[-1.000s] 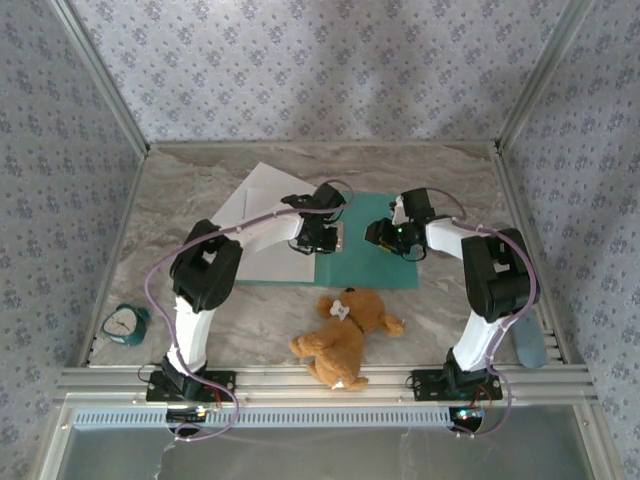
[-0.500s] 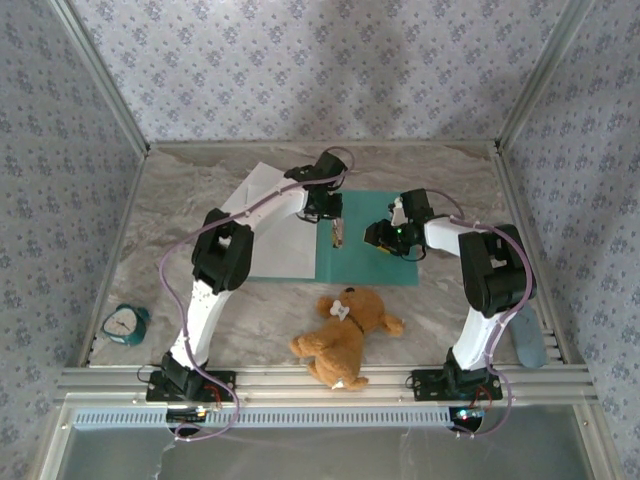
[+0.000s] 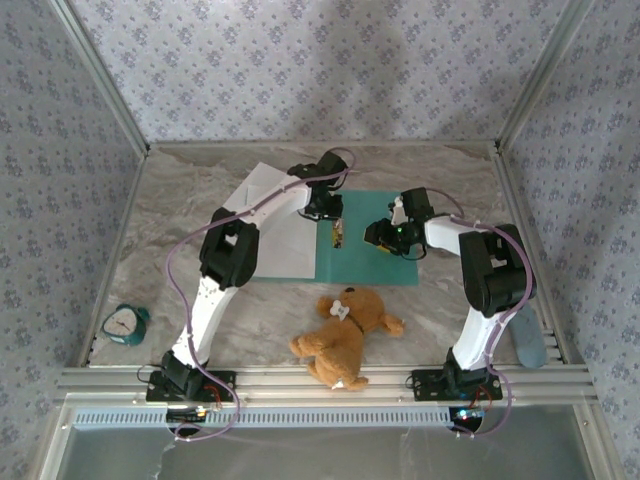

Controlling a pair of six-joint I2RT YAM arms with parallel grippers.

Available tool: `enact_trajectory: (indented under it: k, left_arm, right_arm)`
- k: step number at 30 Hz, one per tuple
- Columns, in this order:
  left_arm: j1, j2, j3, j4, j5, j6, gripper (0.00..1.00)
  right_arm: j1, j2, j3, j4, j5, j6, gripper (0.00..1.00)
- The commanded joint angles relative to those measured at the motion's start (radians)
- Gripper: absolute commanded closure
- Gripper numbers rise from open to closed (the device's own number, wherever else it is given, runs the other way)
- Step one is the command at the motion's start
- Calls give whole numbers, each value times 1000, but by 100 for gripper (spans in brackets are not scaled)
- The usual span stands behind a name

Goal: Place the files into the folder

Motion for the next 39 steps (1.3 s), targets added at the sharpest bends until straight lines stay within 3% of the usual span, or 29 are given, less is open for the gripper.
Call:
enact_trajectory:
  k: [1,11,21,30,39]
  left_arm:
    - [32,-136,1,-40,26,1,82]
    - [260,-428,-344,69,38,-65,67]
    - [507,-428,-611,252,163,-111,65]
    - [617,-318,-661,368,268,-125,70]
    - [654,-352,-770,347,167,-135,70]
  right_arm:
    - [-9,14,38,-41,-4,-24,50]
    - [-18,-33,78,-90,4,-44,50]
    - [-19,-88,84,-102,2,-55,50]
    - [-10,-76,118,-97,-8,-37,50]
    - [9,-95,184,-104,-38,4,50]
